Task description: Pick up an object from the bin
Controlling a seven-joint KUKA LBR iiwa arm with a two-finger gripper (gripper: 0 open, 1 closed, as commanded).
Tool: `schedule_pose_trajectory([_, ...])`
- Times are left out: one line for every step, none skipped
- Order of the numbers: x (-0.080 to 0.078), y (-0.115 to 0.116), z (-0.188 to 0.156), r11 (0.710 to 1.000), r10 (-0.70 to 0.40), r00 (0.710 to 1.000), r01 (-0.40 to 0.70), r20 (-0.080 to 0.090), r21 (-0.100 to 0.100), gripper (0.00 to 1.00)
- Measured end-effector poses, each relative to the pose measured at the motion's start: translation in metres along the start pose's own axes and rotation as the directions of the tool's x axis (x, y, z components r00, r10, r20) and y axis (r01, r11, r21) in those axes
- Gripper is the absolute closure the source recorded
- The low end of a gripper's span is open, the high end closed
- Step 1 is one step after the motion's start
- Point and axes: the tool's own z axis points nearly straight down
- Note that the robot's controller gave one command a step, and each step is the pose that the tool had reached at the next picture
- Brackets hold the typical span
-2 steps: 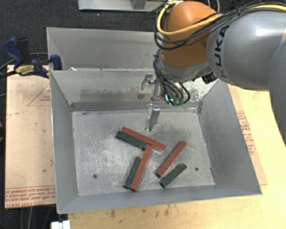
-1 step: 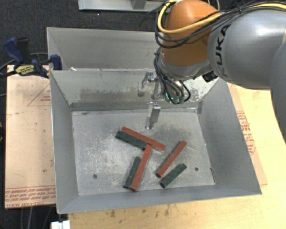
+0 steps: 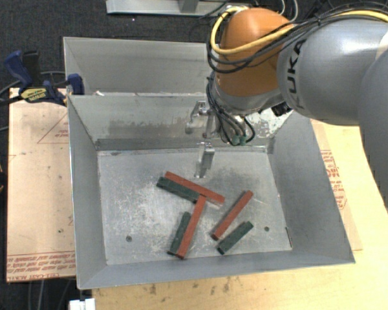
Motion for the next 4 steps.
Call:
schedule_pose_trajectory([0.028,-0.01,0.073,0.997,-0.079,0.997,0.079,-0.01,0.0,0.0])
schedule_pose_trajectory([0.007,0.012,0.121,0.99,-0.141,0.99,0.141,0.008,-0.002,1.0])
schedule_pose_trajectory([0.007,0.012,0.121,0.99,-0.141,0.99,0.141,0.008,-0.002,1.0])
schedule_pose_trajectory([-0.001,0.013,-0.061,0.989,-0.148,0.989,0.148,-0.002,0.0,1.0])
